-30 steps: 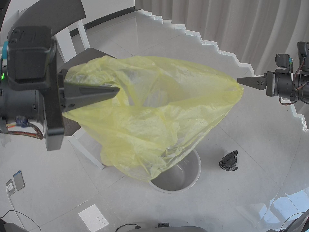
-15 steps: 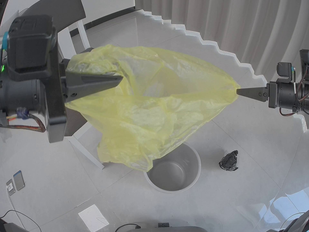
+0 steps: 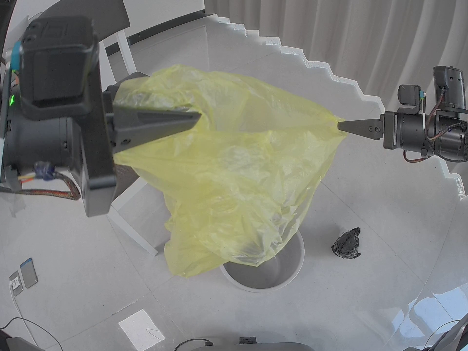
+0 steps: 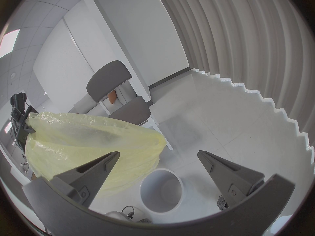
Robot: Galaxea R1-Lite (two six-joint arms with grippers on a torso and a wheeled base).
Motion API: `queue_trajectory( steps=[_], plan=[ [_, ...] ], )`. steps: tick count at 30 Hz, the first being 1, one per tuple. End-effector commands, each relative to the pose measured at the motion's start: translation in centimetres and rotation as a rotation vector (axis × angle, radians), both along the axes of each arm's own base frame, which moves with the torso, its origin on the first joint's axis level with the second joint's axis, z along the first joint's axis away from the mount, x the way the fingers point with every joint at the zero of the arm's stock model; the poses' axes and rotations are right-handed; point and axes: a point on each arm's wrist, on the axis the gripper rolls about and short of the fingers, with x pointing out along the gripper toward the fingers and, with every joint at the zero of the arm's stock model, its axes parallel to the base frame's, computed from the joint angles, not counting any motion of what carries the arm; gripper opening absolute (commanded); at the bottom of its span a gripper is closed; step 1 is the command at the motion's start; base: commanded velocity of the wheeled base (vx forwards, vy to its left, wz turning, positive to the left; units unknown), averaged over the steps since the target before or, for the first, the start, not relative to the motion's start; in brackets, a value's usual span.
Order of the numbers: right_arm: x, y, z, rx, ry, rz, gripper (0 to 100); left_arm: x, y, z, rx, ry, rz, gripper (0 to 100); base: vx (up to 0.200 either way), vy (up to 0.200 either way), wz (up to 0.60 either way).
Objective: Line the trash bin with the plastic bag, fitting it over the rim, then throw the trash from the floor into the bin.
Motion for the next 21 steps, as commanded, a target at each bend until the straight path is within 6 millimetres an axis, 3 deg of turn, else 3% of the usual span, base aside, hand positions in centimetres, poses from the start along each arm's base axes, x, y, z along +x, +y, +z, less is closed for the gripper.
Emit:
queue_trajectory(
  steps=[1, 12, 21],
  plan=[
    [1.1, 0.2, -0.5, -0.002, 0.014, 0.002, 100, 0.3, -0.3, -0.3, 0.010, 0.010, -0.003, 0, 0.000, 0.000, 0.00],
    [3.0, 0.3, 0.1, 0.008, -0.017, -0.008, 100, 0.5, -0.6, -0.5, 0.015, 0.018, -0.005, 0, 0.000, 0.000, 0.00],
    [5.2, 0.9, -1.1, -0.001, 0.008, -0.004, 100, 0.7, -0.9, -0.8, 0.026, 0.027, -0.008, 0, 0.000, 0.000, 0.00]
  ],
)
